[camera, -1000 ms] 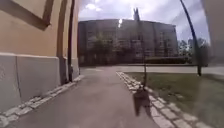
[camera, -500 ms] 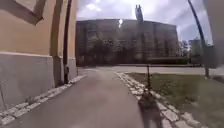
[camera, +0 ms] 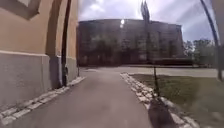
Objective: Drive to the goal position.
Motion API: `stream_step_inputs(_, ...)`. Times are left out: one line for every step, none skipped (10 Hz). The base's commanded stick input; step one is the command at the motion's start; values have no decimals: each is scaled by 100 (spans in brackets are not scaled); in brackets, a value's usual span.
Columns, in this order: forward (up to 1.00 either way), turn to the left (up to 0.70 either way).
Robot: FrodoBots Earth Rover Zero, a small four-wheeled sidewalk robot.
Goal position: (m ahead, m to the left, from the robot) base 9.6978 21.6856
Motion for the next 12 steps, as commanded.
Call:
stream_step_inputs(70,4)
stream_step_inputs(70,4)
stream_step_inputs(70,4)
stream_step_inputs(70,4)
stream_step_inputs(70,4)
stream_step_inputs(70,4)
stream_step_inputs(70,4)
stream_step_inputs(70,4)
stream_step_inputs(70,4)
stream_step_inputs(70,4)
stream_step_inputs(70,4)
stream_step_inputs(70,4)
